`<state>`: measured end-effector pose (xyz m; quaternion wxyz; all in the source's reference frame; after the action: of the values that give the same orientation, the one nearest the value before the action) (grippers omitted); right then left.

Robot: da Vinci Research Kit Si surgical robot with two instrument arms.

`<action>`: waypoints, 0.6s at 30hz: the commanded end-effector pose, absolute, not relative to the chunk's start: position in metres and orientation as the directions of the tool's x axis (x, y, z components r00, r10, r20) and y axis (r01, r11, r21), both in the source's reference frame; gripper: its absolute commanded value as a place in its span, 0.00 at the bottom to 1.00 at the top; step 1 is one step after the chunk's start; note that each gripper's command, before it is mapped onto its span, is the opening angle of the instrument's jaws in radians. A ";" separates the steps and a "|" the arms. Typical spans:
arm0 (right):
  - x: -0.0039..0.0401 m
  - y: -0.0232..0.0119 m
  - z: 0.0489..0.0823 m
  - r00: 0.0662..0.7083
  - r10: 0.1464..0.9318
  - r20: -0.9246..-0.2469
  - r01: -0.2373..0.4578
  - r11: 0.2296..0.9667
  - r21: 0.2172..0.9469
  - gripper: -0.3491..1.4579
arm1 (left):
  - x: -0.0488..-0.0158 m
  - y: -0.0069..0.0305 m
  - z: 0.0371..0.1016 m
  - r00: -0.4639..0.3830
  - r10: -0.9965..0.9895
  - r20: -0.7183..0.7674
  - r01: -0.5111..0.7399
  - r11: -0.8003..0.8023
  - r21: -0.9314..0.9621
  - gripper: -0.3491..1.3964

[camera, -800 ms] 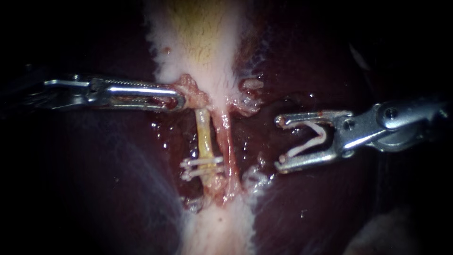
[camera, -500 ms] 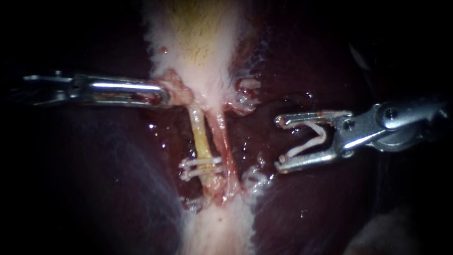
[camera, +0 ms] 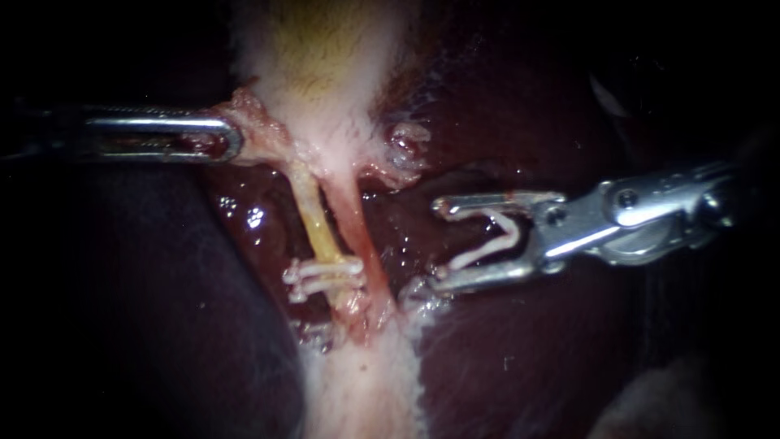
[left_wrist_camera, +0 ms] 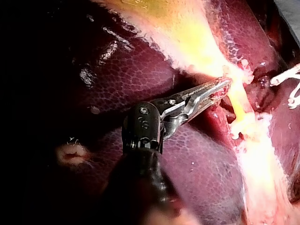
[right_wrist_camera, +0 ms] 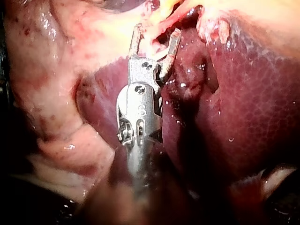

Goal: Clipping third clip left tube

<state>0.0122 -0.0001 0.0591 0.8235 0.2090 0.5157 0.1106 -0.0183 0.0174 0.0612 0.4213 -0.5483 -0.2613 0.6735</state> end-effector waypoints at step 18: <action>0.0200 0.0004 0.0640 0.447 0.448 -0.774 0.080 0.842 0.534 0.47 | -0.0188 0.0172 0.0610 -0.047 0.854 -0.519 -0.276 -0.510 -0.815 0.00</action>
<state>0.0202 0.0004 0.0643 0.8105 0.2582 0.5131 0.1148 -0.0188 0.0172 0.0610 0.4194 -0.5486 -0.2632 0.6738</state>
